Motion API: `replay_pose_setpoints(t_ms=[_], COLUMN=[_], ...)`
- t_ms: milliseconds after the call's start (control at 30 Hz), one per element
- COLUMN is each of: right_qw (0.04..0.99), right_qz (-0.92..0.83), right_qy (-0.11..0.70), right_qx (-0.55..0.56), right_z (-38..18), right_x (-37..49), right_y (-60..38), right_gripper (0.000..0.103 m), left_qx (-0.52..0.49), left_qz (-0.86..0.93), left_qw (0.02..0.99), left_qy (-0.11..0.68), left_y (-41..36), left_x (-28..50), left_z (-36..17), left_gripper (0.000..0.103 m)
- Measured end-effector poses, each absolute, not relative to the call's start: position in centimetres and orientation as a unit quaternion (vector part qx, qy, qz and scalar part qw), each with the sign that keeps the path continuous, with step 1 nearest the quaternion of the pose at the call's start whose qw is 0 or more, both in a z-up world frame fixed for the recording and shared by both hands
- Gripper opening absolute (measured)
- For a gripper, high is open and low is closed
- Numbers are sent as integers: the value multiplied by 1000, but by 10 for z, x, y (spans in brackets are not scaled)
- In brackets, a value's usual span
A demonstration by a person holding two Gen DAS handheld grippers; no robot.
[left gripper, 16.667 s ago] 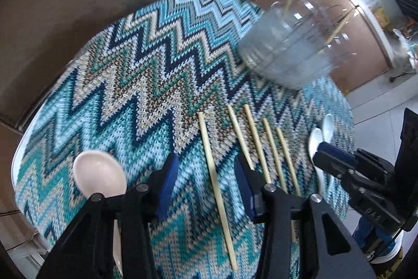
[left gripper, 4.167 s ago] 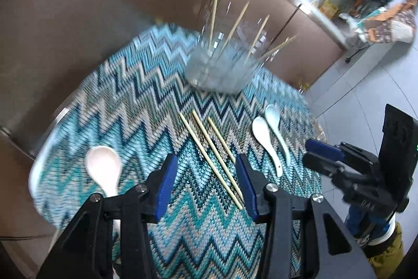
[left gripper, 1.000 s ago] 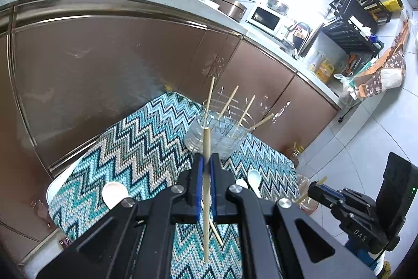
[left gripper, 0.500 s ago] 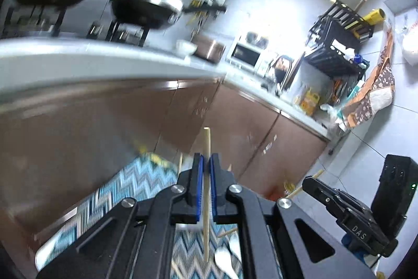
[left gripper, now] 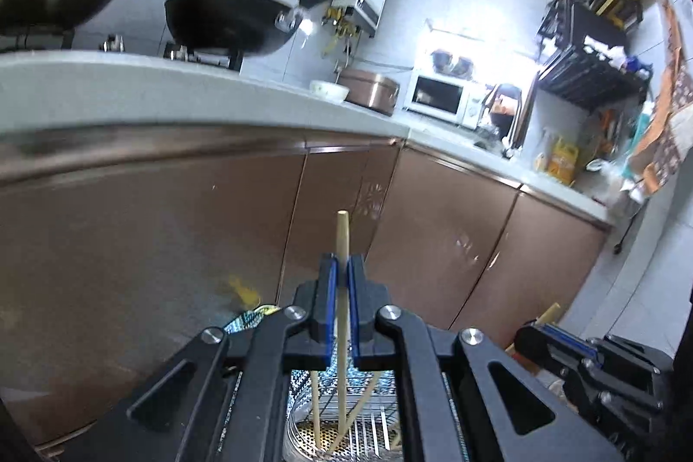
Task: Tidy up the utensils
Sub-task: 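Lower the chopsticks into the holder and open both tools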
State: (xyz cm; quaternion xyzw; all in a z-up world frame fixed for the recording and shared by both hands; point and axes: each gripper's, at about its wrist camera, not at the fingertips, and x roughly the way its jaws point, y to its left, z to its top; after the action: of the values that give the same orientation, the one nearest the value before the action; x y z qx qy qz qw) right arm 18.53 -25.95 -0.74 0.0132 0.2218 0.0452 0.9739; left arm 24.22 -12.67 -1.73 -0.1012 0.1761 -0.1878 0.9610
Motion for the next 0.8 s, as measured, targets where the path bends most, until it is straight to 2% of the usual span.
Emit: replay_pose_setpoints(t_ms=[233, 267, 300, 367, 567, 800], right_qw=[965, 965, 964, 965, 970, 978], right_qz=[44, 45, 46, 46, 48, 49], right_qy=[257, 259, 260, 258, 235, 198], right_qx=[21, 24, 28, 32, 31, 35], right_z=[-44, -45, -44, -40, -12, 29], right_x=[197, 197, 196, 193, 166, 107], right_y=[-264, -266, -267, -267, -260, -253], right_gripper=[7, 12, 19, 27, 27, 27], left_qx=[-93, -92, -92, -95, -83, -79], left_qz=[-180, -181, -182, -190, -199, -188], left_qw=[960, 960, 960, 958, 958, 958], left_qy=[191, 192, 193, 193, 186, 201], left_y=[-139, -137, -136, -133, -109, -56], left_x=[251, 250, 249, 242, 205, 149], left_z=[-54, -55, -54, -49, -17, 18], left_gripper=[7, 10, 17, 28, 37, 38])
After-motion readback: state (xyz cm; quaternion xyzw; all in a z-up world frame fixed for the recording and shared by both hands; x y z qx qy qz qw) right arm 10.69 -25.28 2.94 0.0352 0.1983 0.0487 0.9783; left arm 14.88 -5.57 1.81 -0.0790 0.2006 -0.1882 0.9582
